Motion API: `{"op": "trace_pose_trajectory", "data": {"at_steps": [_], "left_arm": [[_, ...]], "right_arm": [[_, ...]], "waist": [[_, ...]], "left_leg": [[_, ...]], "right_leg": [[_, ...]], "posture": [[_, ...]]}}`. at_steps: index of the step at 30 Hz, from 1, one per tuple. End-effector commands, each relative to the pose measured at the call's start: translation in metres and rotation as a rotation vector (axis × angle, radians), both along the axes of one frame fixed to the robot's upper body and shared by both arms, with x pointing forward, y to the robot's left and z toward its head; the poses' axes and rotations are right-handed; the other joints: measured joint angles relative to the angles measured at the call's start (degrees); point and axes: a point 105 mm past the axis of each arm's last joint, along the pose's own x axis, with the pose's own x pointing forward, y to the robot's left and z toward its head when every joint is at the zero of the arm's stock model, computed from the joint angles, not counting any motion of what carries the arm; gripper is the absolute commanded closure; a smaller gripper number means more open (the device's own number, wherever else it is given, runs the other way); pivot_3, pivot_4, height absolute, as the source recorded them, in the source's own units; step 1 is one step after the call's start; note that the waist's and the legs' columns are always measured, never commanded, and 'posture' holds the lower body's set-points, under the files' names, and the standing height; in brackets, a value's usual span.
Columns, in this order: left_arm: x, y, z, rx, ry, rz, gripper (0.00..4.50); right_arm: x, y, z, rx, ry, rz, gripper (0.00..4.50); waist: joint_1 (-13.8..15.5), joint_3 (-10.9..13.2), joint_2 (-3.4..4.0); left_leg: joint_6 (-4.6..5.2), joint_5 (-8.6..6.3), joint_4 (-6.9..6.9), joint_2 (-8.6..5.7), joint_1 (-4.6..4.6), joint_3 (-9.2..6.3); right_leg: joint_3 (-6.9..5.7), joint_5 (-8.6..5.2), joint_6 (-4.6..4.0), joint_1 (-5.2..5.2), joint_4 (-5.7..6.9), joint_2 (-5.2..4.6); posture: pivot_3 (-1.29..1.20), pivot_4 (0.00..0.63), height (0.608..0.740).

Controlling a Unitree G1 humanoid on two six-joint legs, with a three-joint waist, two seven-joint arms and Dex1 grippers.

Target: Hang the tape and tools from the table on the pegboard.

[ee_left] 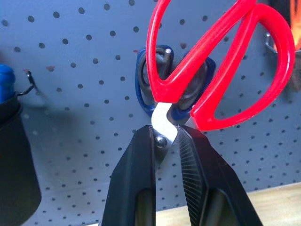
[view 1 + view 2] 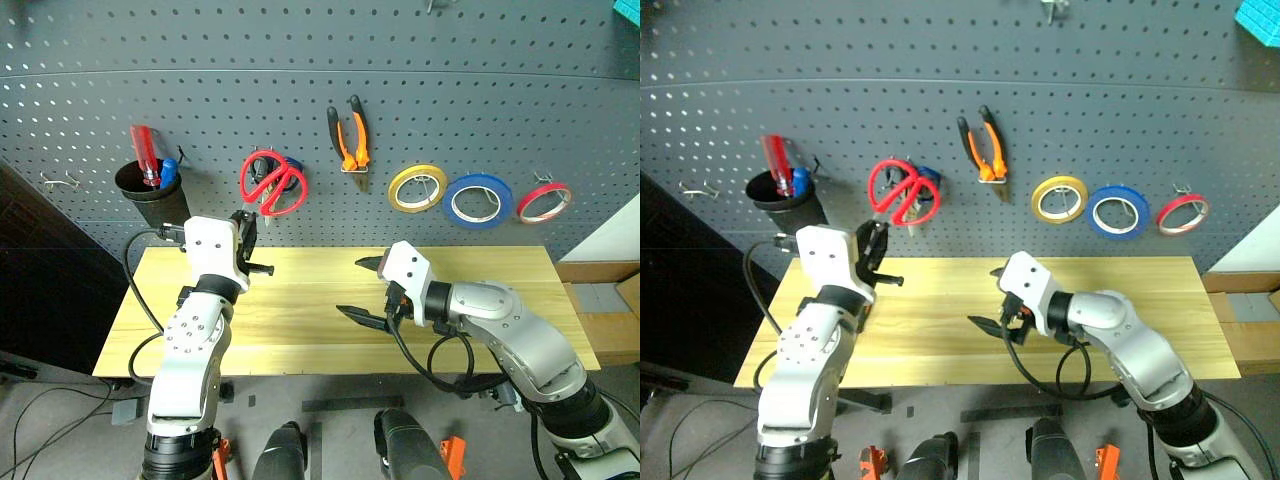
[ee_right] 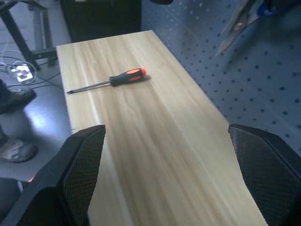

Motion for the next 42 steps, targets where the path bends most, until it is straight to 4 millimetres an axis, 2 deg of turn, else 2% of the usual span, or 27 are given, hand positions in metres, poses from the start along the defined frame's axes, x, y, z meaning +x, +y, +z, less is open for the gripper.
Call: {"op": "trace_pose_trajectory", "data": {"at_steps": [1,9,11,14,20,22,25,30,35,42], "left_arm": [[0.0,0.003,0.012,-0.019,-0.049,0.01,4.07],[0.009,0.002,-0.014,-0.113,0.084,0.027,4.07],[0.011,0.0,-0.02,-0.137,0.113,0.014,3.33],[0.009,0.0,-0.023,-0.146,0.129,0.003,2.47],[-0.003,0.015,-0.047,-0.125,0.237,0.052,0.65],[-0.01,0.038,-0.064,-0.096,0.31,0.12,0.65],[-0.019,0.066,-0.078,-0.085,0.38,0.211,0.65],[-0.028,0.104,-0.103,-0.077,0.546,0.293,0.65],[-0.024,0.116,-0.116,-0.112,0.653,0.28,0.65],[-0.002,0.134,-0.143,-0.142,0.783,0.278,0.65]], "right_arm": [[0.003,-0.002,0.015,0.024,-0.065,-0.007,0.0],[0.004,-0.001,0.018,0.029,-0.078,-0.011,0.0],[0.005,0.0,0.018,0.03,-0.081,-0.01,0.0],[0.005,-0.001,0.017,0.024,-0.083,-0.011,0.0],[0.003,0.001,0.004,0.01,-0.037,-0.034,0.0],[0.001,0.006,-0.005,0.033,0.044,-0.06,0.0],[0.0,0.013,-0.012,0.068,0.144,-0.106,0.0],[-0.003,0.031,-0.015,0.064,0.257,-0.147,0.0],[-0.001,0.039,-0.01,0.065,0.291,-0.145,0.0],[0.001,0.046,-0.003,0.045,0.29,-0.12,0.0]], "waist": [[-0.1,0.0,0.0],[-0.2,0.0,0.0],[-0.3,0.0,0.0],[-0.3,0.0,0.0],[-0.3,0.0,0.0],[-0.5,0.0,-0.01],[-0.5,0.1,-0.05],[-0.3,0.5,-0.07],[0.4,1.6,-0.22],[0.5,3.0,-0.22]], "left_leg": [[0.0,0.0,0.0,0.0,0.0,0.0],[0.0,0.0,0.01,-0.01,0.0,0.0],[0.0,0.0,0.04,-0.01,0.0,-0.01],[0.0,0.0,0.06,-0.01,0.0,0.0],[0.0,0.0,0.04,0.0,0.0,-0.01],[0.0,0.0,0.03,0.01,0.02,0.0],[0.01,0.0,0.03,0.14,0.05,-0.06],[0.01,0.01,0.05,0.16,0.09,-0.09],[0.01,0.01,0.04,0.15,0.03,-0.13],[0.01,0.01,-0.04,0.17,-0.21,-0.03]], "right_leg": [[0.0,0.0,0.0,0.0,0.0,0.0],[0.0,0.0,0.0,0.0,0.03,0.0],[0.0,0.0,0.0,0.01,0.06,0.0],[0.01,0.01,0.01,0.01,0.05,0.0],[0.01,0.01,0.01,0.01,0.04,0.0],[0.02,0.01,0.0,0.0,0.06,0.01],[0.01,0.0,-0.03,-0.01,0.14,0.15],[0.0,0.03,-0.08,-0.01,0.21,0.18],[-0.03,0.03,-0.09,-0.05,0.18,0.18],[0.02,0.02,-0.1,-0.43,0.22,0.18]], "posture": [[-0.2,0.217,0.74],[-0.2,0.221,0.74],[-0.2,0.222,0.74],[-0.2,0.226,0.74],[-0.18,0.238,0.74],[-0.18,0.244,0.74],[-0.16,0.259,0.74],[-0.14,0.288,0.74],[-0.13,0.322,0.74],[-0.15,0.354,0.74]]}}
